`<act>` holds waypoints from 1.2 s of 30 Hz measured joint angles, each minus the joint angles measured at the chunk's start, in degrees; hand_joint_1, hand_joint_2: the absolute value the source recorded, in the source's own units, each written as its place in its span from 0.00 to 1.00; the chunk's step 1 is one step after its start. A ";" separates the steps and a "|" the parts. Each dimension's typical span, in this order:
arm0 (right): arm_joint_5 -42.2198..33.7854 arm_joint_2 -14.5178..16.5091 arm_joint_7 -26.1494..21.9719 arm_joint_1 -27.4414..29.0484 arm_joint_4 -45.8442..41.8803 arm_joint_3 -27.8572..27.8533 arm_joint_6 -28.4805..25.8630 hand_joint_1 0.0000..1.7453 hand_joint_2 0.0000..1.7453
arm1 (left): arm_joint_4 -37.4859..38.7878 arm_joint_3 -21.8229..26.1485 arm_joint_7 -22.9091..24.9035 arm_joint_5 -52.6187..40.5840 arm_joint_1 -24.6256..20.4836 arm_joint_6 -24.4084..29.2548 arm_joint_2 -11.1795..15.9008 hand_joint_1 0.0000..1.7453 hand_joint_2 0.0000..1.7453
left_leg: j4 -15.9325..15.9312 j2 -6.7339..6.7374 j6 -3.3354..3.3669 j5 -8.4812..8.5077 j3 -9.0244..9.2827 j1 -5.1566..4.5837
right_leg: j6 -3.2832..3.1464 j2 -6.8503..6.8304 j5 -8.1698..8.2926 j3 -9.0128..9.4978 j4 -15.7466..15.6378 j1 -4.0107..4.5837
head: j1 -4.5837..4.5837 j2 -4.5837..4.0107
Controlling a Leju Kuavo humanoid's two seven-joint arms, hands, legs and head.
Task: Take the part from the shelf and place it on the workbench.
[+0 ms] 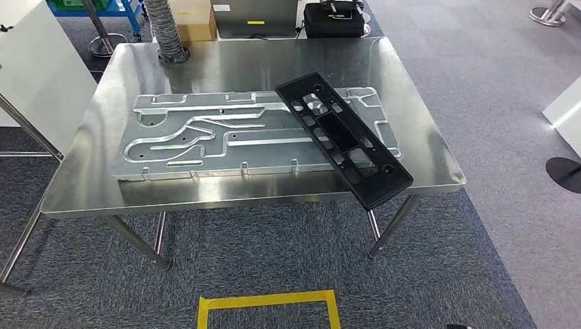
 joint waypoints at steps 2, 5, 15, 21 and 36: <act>4.70 0.29 6.72 -0.58 5.89 0.45 1.24 0.00 0.00 | 0.00 0.00 -0.17 -0.01 0.20 0.39 0.00 0.00 0.00 | 0.44 0.04 -0.32 1.09 -1.79 -0.01 | -0.07 0.00 2.17 3.12 -1.03 -0.09 | 0.00 0.00; 10.18 0.76 14.83 -1.39 11.69 2.22 4.20 0.00 0.00 | 0.00 0.00 -0.35 -0.09 0.27 0.67 0.00 0.00 0.00 | 1.09 0.05 -1.05 2.43 -3.52 -0.11 | -0.98 0.09 3.47 12.81 -13.43 0.11 | -0.02 0.00; 14.59 3.40 16.86 -2.94 19.25 6.82 10.96 0.00 0.00 | 0.00 -0.02 -0.49 -1.01 0.86 0.87 0.75 0.00 0.00 | 16.32 -0.08 -3.76 -8.80 -7.74 0.32 | -4.02 -0.34 7.93 9.21 -17.97 0.65 | -0.04 0.00; 16.91 4.53 18.17 -3.68 20.51 9.09 12.68 0.00 0.00 | -0.02 0.00 -0.54 -0.81 0.65 1.50 1.81 0.00 0.00 | 2.33 -0.18 -2.79 -5.52 6.37 0.07 | -3.03 -0.38 11.06 3.97 -15.67 0.95 | -0.04 0.00; 18.18 4.63 17.63 -4.21 21.04 10.94 13.38 0.00 0.00 | -0.02 -0.14 -1.69 -1.75 0.51 0.99 1.96 0.00 0.00 | 0.86 0.34 -0.68 1.71 -2.84 -0.28 | -1.80 0.02 3.74 13.64 -14.48 0.71 | -0.04 0.00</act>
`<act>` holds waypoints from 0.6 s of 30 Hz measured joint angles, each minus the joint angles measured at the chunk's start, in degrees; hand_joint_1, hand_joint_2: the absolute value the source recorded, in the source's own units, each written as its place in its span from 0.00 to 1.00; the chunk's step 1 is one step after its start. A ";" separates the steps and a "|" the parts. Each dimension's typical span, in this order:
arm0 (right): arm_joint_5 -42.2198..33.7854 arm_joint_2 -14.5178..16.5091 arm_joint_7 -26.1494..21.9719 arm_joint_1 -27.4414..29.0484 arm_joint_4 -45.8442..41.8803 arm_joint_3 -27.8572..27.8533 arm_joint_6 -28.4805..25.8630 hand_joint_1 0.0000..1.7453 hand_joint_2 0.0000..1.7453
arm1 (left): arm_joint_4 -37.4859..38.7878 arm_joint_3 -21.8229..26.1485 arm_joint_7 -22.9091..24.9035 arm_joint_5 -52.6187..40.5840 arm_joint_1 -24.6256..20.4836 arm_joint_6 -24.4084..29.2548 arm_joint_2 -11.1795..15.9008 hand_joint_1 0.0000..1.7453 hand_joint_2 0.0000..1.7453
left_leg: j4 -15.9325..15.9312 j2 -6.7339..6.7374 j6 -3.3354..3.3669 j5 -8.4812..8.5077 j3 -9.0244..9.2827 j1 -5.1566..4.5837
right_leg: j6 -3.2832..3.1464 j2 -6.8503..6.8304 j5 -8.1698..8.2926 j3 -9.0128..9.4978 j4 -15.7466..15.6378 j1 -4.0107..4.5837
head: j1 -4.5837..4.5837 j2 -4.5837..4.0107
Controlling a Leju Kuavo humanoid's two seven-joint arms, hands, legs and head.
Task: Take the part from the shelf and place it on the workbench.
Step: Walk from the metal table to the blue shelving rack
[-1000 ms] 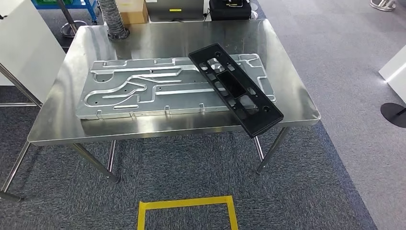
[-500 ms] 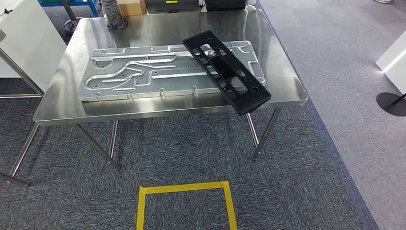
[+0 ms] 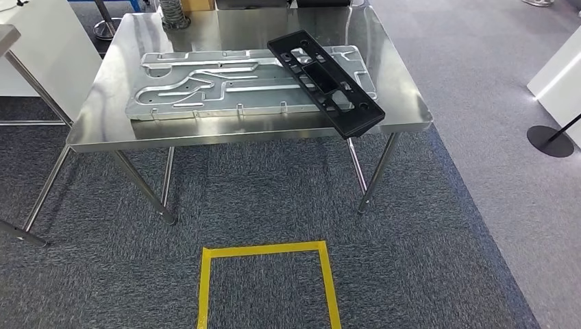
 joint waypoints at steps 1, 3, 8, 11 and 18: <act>-0.04 -0.02 -0.08 -0.11 0.00 0.07 -0.01 0.00 0.00 | 0.00 -0.04 -0.19 -0.13 -0.02 -0.06 -0.02 0.00 0.00 | 0.01 0.04 -0.32 0.55 -0.29 0.05 | -0.30 0.01 -0.71 1.65 -2.84 0.24 | 0.00 0.00; -0.33 -0.02 -0.44 -0.24 0.02 0.12 -0.04 0.00 0.00 | 0.00 -0.17 -0.53 -0.51 -0.06 -0.10 -0.01 0.00 0.00 | -0.19 0.13 -1.06 1.61 -0.65 0.17 | -0.82 -0.03 -0.49 1.89 -4.58 0.38 | 0.00 0.00; -0.82 -0.02 -1.34 -0.51 0.14 0.14 -0.06 0.00 0.00 | 0.00 -0.48 -0.67 -1.24 -0.12 -0.03 0.22 0.00 0.00 | 10.67 -0.41 -2.36 -8.67 -3.87 0.59 | -2.32 -0.56 2.83 -1.72 -4.62 0.17 | 0.00 0.00; -0.55 -0.02 -0.97 -0.51 0.17 0.14 -0.04 0.00 0.00 | 0.00 -0.50 -0.67 -1.18 -0.20 0.01 0.32 0.00 0.00 | 16.51 -0.40 -2.71 -9.09 -3.20 0.77 | -2.10 -0.56 4.70 -5.00 -3.72 0.22 | 0.00 0.00; -0.35 0.02 -0.69 -0.67 0.22 0.17 0.11 0.00 0.00 | 0.01 -0.50 -0.94 -0.92 -0.85 0.25 0.52 0.00 0.00 | -1.57 -0.56 -1.12 -7.41 8.81 0.44 | -0.18 -0.60 7.83 -9.67 -1.41 0.28 | -0.01 0.00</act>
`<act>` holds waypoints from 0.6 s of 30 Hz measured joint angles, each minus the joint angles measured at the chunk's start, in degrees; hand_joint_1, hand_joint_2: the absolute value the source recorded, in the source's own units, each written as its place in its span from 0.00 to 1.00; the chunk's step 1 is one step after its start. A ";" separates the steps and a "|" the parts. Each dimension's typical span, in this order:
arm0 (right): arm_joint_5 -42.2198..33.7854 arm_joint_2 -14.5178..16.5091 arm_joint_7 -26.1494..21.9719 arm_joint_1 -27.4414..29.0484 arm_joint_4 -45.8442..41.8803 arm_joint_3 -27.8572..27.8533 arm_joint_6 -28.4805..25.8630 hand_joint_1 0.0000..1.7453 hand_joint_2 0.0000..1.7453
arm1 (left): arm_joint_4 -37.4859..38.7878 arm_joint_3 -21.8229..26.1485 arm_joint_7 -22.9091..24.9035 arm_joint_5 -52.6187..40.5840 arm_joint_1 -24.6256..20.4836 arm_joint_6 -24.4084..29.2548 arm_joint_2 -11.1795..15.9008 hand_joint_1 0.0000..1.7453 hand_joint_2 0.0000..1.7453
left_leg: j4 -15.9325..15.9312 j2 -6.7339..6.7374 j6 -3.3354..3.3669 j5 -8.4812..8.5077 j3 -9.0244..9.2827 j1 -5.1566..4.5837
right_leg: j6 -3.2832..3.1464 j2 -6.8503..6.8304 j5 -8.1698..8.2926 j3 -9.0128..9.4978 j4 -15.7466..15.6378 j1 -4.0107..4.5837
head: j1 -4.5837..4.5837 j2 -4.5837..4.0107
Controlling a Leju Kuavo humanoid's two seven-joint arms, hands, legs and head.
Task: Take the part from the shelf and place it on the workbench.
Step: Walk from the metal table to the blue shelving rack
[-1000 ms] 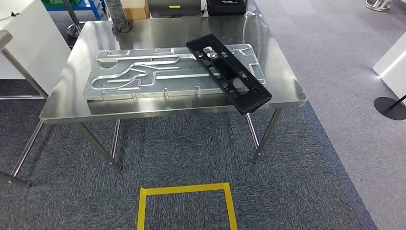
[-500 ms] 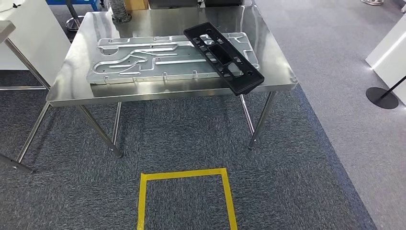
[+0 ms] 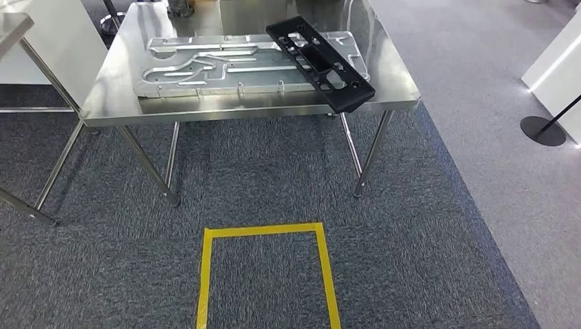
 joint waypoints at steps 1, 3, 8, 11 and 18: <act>0.05 -0.01 0.01 0.00 0.01 0.02 0.05 0.00 0.00 | 0.01 0.00 -0.04 0.05 0.05 0.03 -0.03 0.00 0.00 | 0.03 0.13 0.47 0.51 -0.49 0.06 | 0.33 0.08 -0.14 -0.30 0.16 -0.08 | 0.01 0.00; 0.08 -0.03 0.07 0.05 0.04 0.03 0.10 0.00 0.00 | 0.02 0.01 -0.01 0.08 0.10 0.06 -0.09 0.00 0.00 | -0.07 0.40 1.47 1.70 -1.55 0.21 | 1.01 0.28 -3.45 -1.45 2.91 -0.26 | 0.01 0.00; -0.71 -0.08 0.49 0.06 0.12 0.01 2.09 0.00 0.00 | 0.02 0.00 0.25 -0.27 -0.03 0.06 -0.12 0.00 0.00 | 0.47 0.55 1.98 4.46 -5.31 -0.03 | 1.74 0.44 -11.39 -3.40 17.12 -0.61 | 0.01 0.00; -1.83 -0.34 2.02 -0.09 0.13 -0.28 6.49 0.00 0.00 | 0.02 -0.04 0.27 -0.54 -0.07 0.03 -0.32 0.00 0.00 | 1.06 0.46 1.66 5.60 -7.42 -0.23 | 0.80 0.50 -7.57 4.59 7.85 -0.38 | 0.01 0.00; -5.70 -0.63 11.00 -0.45 0.25 -3.29 22.57 0.00 0.00 | 0.04 -0.50 1.41 -1.58 -0.28 0.23 -0.80 0.00 0.00 | 3.84 0.31 -0.48 4.85 -9.52 -0.12 | -1.74 0.23 -7.32 10.56 -3.74 -0.13 | 0.00 0.00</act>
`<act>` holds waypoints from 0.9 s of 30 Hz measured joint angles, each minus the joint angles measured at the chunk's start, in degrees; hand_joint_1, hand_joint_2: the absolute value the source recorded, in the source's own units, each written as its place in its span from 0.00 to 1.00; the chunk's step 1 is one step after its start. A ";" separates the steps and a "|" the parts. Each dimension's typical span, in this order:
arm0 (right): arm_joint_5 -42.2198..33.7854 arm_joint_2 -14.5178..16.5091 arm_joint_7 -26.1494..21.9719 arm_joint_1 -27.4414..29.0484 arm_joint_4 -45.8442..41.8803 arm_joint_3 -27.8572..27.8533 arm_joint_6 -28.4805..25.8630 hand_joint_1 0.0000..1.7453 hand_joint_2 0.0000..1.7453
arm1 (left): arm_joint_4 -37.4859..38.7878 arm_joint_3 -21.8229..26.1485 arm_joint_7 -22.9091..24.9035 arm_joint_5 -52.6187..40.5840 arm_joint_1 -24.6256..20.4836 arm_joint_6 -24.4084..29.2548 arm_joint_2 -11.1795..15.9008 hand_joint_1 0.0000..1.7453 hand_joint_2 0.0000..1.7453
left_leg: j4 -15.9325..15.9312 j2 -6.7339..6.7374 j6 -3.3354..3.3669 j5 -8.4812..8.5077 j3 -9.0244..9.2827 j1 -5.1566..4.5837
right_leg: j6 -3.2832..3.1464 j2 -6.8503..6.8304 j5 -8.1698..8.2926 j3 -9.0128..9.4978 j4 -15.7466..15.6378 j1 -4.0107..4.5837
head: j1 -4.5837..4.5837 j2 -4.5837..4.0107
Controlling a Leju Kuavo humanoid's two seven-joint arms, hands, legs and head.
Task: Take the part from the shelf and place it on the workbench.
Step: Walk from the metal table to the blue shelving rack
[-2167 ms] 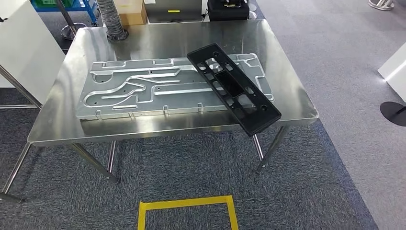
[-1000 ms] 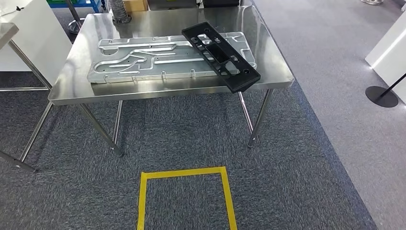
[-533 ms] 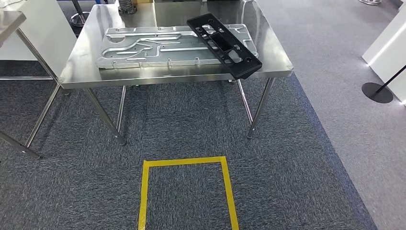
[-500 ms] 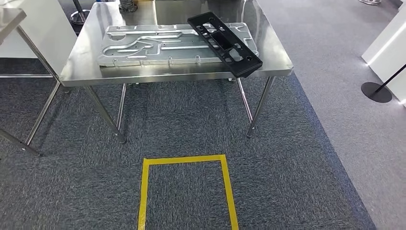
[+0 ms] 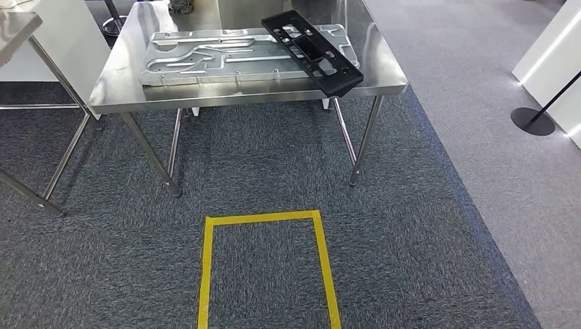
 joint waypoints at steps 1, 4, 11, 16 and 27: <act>-0.21 0.01 0.39 0.02 0.02 -0.34 0.11 0.00 0.00 | 0.00 -0.05 0.10 -0.07 0.02 0.02 -0.01 0.00 0.00 | 2.86 -0.13 -0.23 -2.32 -1.08 0.09 | -0.26 -0.10 0.44 -0.39 -0.06 -0.07 | 0.00 0.00; -0.79 0.01 0.86 0.03 0.03 -1.19 0.08 0.00 0.25 | 0.00 -0.39 0.35 -0.37 0.12 0.05 -0.03 0.00 0.00 | 13.18 -0.23 -0.85 -7.76 -4.18 0.40 | -0.45 -0.12 1.28 -1.97 0.48 0.02 | 0.01 0.00; -2.11 0.13 1.47 -0.08 0.09 -3.15 -0.52 0.00 1.00 | 0.03 -0.97 1.14 -1.11 -0.04 0.33 -0.09 0.00 0.00 | -1.96 -0.54 -0.56 -3.52 6.23 0.98 | 0.31 0.05 1.24 -5.10 4.09 0.66 | 0.02 0.00; -2.34 0.26 2.87 -0.02 0.12 -4.03 -1.67 0.00 0.25 | 0.03 -1.13 3.74 -1.36 -0.32 0.89 -0.10 0.00 1.00 | -1.78 -0.50 0.35 -2.98 5.62 0.49 | 1.08 0.21 1.89 -5.69 4.09 0.44 | 0.03 0.00; -6.56 0.33 1.02 0.76 0.02 -2.87 -1.90 0.00 0.75 | -0.05 -6.10 7.15 2.65 0.11 1.89 0.34 0.00 0.75 | -1.71 -0.48 0.75 -2.66 5.41 0.15 | 1.67 0.27 2.35 -5.87 4.02 0.11 | 0.03 0.00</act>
